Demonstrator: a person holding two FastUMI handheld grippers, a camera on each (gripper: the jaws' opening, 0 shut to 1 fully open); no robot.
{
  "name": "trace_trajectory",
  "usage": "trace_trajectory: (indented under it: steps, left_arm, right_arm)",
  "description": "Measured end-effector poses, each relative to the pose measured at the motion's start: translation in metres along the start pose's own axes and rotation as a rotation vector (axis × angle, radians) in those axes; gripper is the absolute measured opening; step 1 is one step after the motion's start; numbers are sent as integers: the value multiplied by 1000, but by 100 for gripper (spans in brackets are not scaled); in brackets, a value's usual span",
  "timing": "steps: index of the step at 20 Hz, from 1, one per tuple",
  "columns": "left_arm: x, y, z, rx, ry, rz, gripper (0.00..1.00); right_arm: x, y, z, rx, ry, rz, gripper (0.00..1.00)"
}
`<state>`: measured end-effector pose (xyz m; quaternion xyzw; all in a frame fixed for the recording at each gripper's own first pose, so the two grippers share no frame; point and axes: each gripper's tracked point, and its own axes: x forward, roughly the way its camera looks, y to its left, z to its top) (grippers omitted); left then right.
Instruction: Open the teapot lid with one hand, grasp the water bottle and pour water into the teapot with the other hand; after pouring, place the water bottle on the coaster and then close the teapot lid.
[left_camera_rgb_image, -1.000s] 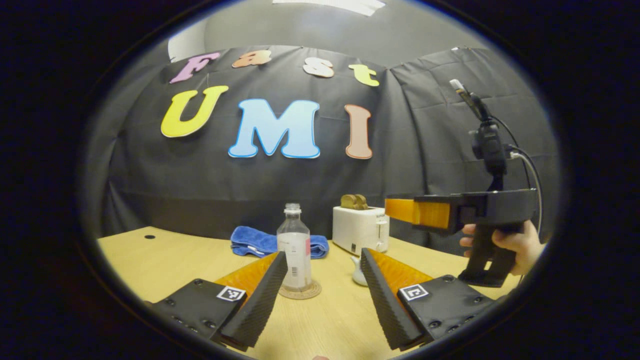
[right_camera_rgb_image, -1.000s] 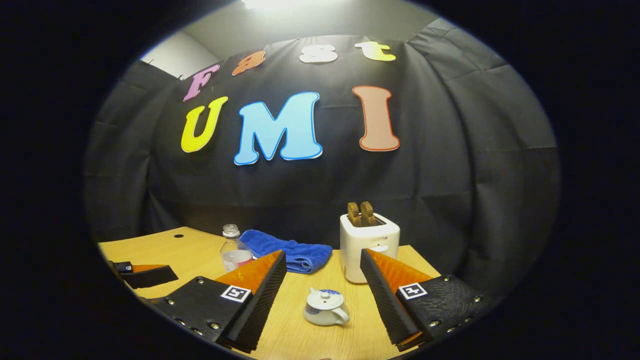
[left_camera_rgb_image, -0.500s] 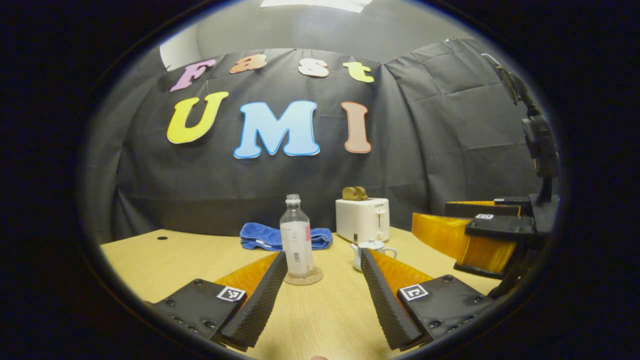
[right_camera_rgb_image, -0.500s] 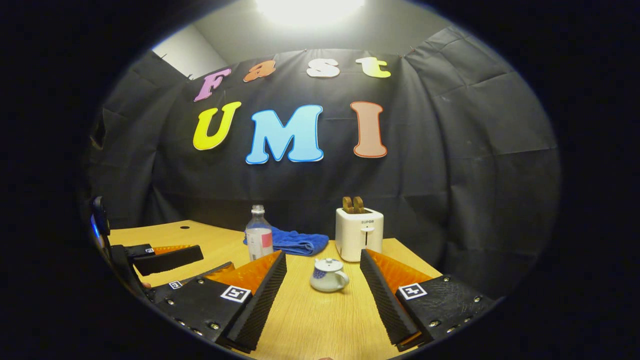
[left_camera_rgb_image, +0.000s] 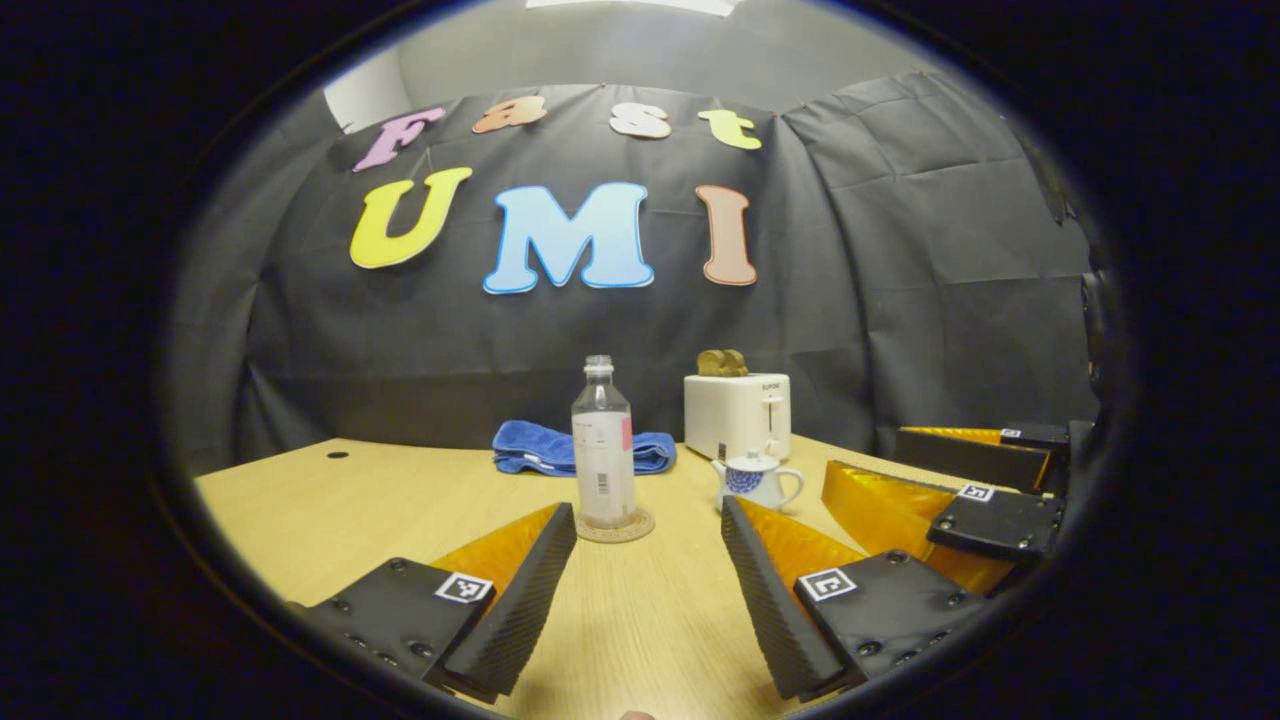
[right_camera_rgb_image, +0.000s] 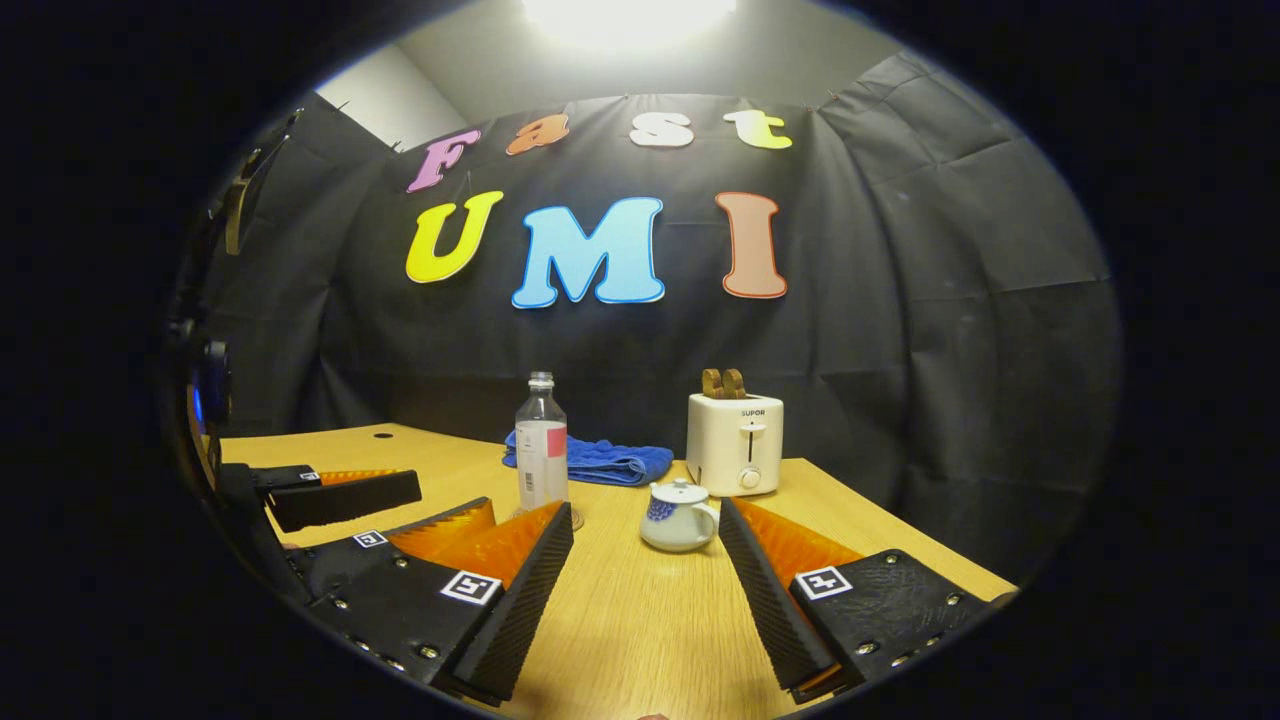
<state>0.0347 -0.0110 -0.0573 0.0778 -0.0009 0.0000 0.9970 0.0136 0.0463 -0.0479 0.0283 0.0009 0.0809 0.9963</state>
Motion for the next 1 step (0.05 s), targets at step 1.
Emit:
trace_trajectory:
  steps: [1]
  left_arm:
    - [-2, 2, 0, -2, -4, 10, 99]
  right_arm:
    - [0, 0, -3, 4, 6, 2, 91]
